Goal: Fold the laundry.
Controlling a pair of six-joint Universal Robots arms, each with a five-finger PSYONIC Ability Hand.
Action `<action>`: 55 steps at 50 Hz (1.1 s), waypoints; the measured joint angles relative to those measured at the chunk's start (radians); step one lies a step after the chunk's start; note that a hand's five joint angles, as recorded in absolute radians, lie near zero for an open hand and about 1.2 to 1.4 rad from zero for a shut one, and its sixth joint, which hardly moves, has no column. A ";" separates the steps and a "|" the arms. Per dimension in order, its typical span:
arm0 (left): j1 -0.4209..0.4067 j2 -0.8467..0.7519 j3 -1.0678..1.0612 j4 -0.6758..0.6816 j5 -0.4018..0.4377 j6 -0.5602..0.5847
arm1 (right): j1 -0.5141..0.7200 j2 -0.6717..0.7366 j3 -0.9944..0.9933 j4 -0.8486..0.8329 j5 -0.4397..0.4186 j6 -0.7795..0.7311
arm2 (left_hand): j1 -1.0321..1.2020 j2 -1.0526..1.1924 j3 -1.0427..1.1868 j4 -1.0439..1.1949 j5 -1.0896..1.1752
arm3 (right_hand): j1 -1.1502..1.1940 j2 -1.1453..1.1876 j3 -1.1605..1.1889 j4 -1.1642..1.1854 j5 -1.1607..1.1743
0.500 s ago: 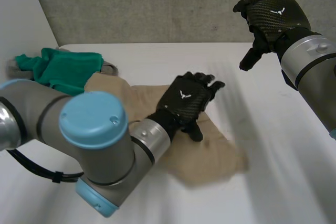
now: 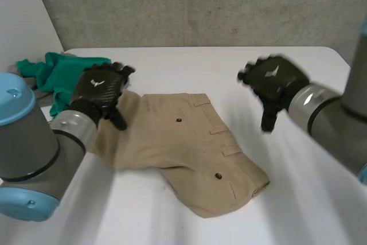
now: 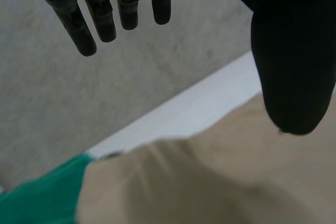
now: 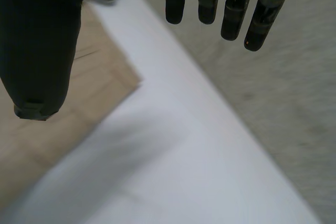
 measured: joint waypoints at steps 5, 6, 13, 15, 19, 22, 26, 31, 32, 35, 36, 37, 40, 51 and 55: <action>0.057 -0.043 -0.020 -0.038 0.010 0.091 | 0.033 0.036 0.078 -0.007 -0.024 0.015 | 0.000 0.000 0.000 0.000 0.000 | 0.000 0.000 0.000 0.000 0.000; 0.065 -0.056 -0.021 -0.044 0.013 0.110 | 0.038 0.042 0.094 -0.014 -0.029 0.022 | 0.000 0.000 0.000 0.000 0.000 | 0.000 0.000 0.000 0.000 0.000; 0.085 -0.142 -0.020 -0.052 0.030 0.175 | 0.051 0.073 0.196 -0.082 -0.047 0.081 | 0.007 0.005 0.004 0.005 0.002 | 0.000 0.000 0.000 0.000 0.000; 0.086 -0.171 -0.012 -0.047 0.035 0.181 | 0.052 0.079 0.236 -0.113 -0.051 0.097 | 0.033 0.030 0.021 0.025 0.008 | 0.000 0.000 0.000 0.000 0.000; 0.084 -0.214 0.008 -0.032 0.040 0.181 | 0.053 0.088 0.290 -0.157 -0.056 0.107 | 0.271 0.240 0.230 0.231 0.214 | 0.000 0.000 0.000 0.000 0.000; 0.078 -0.249 0.029 -0.018 0.042 0.178 | 0.054 0.101 0.329 -0.189 -0.059 0.107 | 0.486 0.445 0.431 0.442 0.412 | 0.000 0.000 0.000 0.000 0.000; 0.071 -0.270 0.049 -0.008 0.043 0.176 | 0.059 0.113 0.355 -0.205 -0.060 0.104 | 0.809 0.812 0.793 0.812 0.772 | 0.000 0.000 0.000 0.000 0.000; 0.057 -0.277 0.064 -0.005 0.042 0.174 | 0.066 0.123 0.375 -0.216 -0.060 0.101 | 0.909 0.986 0.954 0.989 0.934 | 0.102 0.130 0.138 0.102 0.112; 0.050 -0.276 0.067 -0.005 0.042 0.174 | 0.067 0.126 0.380 -0.221 -0.060 0.101 | 0.909 0.988 0.957 0.991 0.934 | 0.271 0.342 0.334 0.310 0.307; 0.040 -0.274 0.069 -0.005 0.042 0.173 | 0.068 0.128 0.385 -0.228 -0.060 0.100 | 0.911 0.988 0.957 0.991 0.934 | 0.422 0.550 0.549 0.527 0.503; 0.035 -0.272 0.070 -0.006 0.042 0.173 | 0.069 0.129 0.387 -0.229 -0.060 0.100 | 0.911 0.988 0.958 0.991 0.934 | 0.517 0.714 0.711 0.690 0.659; 0.030 -0.270 0.070 -0.006 0.042 0.172 | 0.069 0.129 0.389 -0.231 -0.061 0.099 | 0.911 0.989 0.962 0.993 0.934 | 0.574 0.824 0.818 0.801 0.766; 0.015 -0.264 0.070 -0.007 0.042 0.171 | 0.068 0.127 0.394 -0.230 -0.061 0.096 | 0.911 0.990 0.962 0.995 0.934 | 0.642 0.947 0.943 0.936 0.897; -0.083 -0.203 0.054 -0.020 0.041 0.166 | 0.048 -0.042 0.467 -0.103 -0.066 -0.050 | 0.913 0.991 0.966 0.995 0.934 | 0.694 0.948 0.959 0.949 0.921; -0.141 -0.169 0.038 -0.043 0.048 0.167 | 0.010 -0.117 0.505 0.089 -0.077 -0.226 | 0.908 0.906 0.899 0.907 0.898 | 0.694 0.948 0.959 0.949 0.925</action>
